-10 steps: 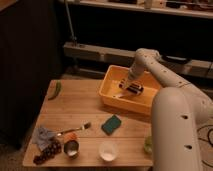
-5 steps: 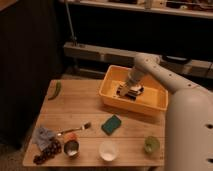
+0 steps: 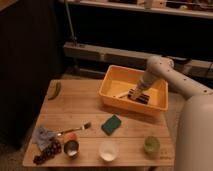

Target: Wipe tray with eraser

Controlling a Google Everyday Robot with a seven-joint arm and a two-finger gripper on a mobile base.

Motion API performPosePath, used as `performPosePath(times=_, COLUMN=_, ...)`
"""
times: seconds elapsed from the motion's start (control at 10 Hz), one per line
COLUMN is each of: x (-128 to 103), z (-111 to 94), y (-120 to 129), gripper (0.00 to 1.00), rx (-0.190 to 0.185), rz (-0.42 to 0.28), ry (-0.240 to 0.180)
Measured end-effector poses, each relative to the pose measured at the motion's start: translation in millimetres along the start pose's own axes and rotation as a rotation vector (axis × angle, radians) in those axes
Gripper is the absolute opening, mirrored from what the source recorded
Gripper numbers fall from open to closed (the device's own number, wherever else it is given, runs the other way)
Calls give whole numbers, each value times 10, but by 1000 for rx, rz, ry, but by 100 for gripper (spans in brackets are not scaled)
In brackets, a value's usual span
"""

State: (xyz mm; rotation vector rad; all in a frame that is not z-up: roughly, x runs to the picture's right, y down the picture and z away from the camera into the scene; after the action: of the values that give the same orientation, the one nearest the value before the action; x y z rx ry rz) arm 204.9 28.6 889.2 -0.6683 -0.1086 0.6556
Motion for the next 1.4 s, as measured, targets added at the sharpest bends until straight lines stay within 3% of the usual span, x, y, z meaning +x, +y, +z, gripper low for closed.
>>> performPosePath(times=0.4, x=219, z=56, y=-350, gripper=9, rx=18, rz=92, ry=43)
performPosePath(times=0.7, x=65, z=27, y=-740, gripper=9, rx=56, rz=121, ry=49)
performPosePath(times=1.1, x=-526, z=93, y=-898, gripper=9, rx=84, rz=77, ry=52)
performPosePath(times=1.4, x=-968, z=80, y=-823, gripper=9, rx=78, rz=20, ry=12)
